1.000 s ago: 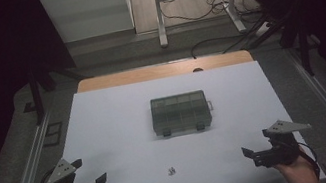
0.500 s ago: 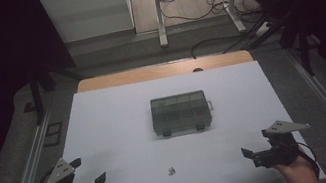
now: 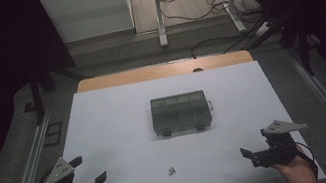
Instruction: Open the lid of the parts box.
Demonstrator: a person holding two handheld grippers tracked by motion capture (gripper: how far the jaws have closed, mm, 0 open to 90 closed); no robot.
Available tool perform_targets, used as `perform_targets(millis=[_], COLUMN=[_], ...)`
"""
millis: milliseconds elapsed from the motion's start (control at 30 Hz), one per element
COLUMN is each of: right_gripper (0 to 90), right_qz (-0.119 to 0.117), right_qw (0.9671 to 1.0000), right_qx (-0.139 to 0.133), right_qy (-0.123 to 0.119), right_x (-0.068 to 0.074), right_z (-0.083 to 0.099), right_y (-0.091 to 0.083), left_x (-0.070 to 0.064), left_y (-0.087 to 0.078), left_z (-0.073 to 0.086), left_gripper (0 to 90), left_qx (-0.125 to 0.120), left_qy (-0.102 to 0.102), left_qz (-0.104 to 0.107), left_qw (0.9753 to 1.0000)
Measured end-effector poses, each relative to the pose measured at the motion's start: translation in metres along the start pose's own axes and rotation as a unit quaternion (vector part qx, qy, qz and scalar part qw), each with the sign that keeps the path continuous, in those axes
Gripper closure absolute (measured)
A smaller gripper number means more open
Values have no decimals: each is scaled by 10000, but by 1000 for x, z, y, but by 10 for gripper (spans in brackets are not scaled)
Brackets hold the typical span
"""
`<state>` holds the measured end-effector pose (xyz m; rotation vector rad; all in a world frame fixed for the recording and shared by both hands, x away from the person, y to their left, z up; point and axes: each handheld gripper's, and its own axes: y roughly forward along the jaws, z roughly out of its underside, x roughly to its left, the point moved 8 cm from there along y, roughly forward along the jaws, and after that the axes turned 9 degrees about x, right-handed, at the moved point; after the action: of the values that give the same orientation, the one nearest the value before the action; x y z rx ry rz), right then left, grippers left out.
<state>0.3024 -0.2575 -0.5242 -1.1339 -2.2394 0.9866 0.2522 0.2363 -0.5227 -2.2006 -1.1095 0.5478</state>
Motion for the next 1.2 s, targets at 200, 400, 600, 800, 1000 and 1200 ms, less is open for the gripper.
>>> perform_targets(millis=[200, 400, 600, 800, 1000, 1200], right_gripper=[0, 0, 0, 0, 0, 0], right_qz=[-2, -25, -55, -80, -103, -132], right_qw=[10000, 9999, 9999, 9997, 9996, 9995], right_qx=[-21, -39, -94, -147, -177, -177], right_qy=[-76, -129, -130, -164, -204, -225], right_x=[2, 4, 5, 7, 7, 8], right_z=[-5, -9, -13, -18, -23, -27], right_y=[2, 3, 3, 4, 7, 10], left_x=[-1, -1, 0, -1, 1, 1], left_y=[3, 5, 8, 10, 13, 18], left_z=[-2, -3, -5, -9, -10, -13], left_gripper=[0, 0, 0, 0, 0, 0], left_qx=[24, 12, -5, -29, -22, 26], left_qy=[35, 95, 56, 59, 10, -41], left_qz=[0, -17, -19, -33, -49, 10], left_qw=[10000, 10000, 10000, 10000, 10000, 10000])
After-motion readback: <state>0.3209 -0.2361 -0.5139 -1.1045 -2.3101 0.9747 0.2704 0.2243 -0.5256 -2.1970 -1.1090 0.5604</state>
